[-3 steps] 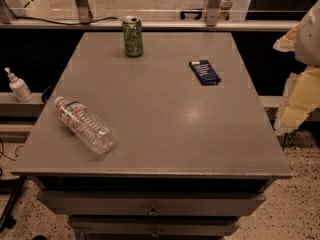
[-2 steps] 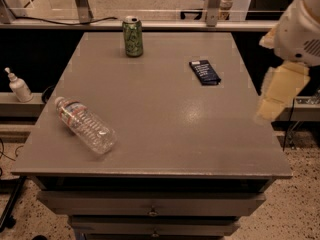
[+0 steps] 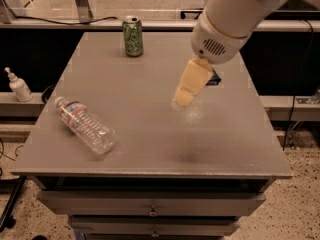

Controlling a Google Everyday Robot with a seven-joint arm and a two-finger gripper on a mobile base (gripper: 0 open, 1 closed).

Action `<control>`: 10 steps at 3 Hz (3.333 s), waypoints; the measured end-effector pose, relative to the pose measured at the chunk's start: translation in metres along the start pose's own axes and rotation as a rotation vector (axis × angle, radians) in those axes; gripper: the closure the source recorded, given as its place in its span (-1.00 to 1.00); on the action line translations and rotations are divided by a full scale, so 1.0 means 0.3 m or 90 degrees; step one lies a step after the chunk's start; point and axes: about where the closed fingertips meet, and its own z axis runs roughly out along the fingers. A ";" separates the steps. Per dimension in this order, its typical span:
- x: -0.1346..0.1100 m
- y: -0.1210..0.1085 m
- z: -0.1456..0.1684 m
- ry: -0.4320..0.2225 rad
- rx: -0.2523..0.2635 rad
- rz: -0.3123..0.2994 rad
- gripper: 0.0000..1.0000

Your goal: Place water bottle upright

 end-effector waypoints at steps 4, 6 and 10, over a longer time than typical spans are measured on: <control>-0.208 0.059 0.076 -0.036 -0.008 0.139 -1.00; -0.461 0.127 0.281 -0.020 -0.078 0.238 -1.00; -0.734 0.410 0.524 -0.035 -0.149 0.246 -1.00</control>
Offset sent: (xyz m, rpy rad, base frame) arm 0.0071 0.0461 -0.0022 0.0687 0.0086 -0.0554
